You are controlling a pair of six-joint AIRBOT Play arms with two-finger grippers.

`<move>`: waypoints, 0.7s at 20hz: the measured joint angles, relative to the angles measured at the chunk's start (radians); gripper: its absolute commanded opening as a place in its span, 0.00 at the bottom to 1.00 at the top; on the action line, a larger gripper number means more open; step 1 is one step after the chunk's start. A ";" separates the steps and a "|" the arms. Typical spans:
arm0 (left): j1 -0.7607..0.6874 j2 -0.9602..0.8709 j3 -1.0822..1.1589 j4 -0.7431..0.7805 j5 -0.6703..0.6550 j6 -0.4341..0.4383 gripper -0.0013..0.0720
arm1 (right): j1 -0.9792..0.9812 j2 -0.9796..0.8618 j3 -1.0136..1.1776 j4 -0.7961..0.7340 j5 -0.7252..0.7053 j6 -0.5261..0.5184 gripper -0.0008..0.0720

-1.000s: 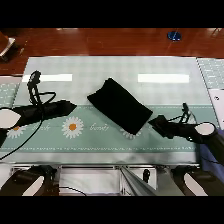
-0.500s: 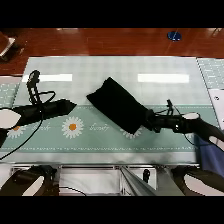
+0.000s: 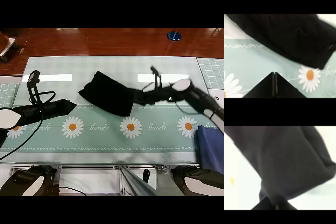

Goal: Fold the shirts.

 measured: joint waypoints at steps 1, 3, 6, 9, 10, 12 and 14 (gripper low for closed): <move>0.000 0.000 0.000 0.000 0.000 0.000 0.05 | 0.002 0.000 0.072 -0.053 0.034 0.026 0.05; 0.000 0.000 0.000 0.000 0.000 0.000 0.05 | 0.005 0.000 0.209 -0.145 0.087 0.070 0.05; 0.000 0.000 0.000 0.000 0.000 0.000 0.05 | 0.001 0.000 0.423 -0.291 0.179 0.137 0.05; 0.000 0.000 0.000 0.000 -0.001 0.000 0.05 | -0.045 0.000 0.605 -0.374 0.284 0.175 0.05; 0.000 0.000 0.000 -0.002 -0.001 0.000 0.05 | -0.070 0.001 0.654 -0.388 0.318 0.186 0.05; 0.000 0.000 0.000 -0.010 -0.001 0.000 0.05 | -0.137 0.006 0.736 -0.410 0.385 0.206 0.05; 0.000 0.000 0.000 -0.016 -0.001 0.000 0.05 | -0.222 0.021 0.797 -0.420 0.438 0.227 0.05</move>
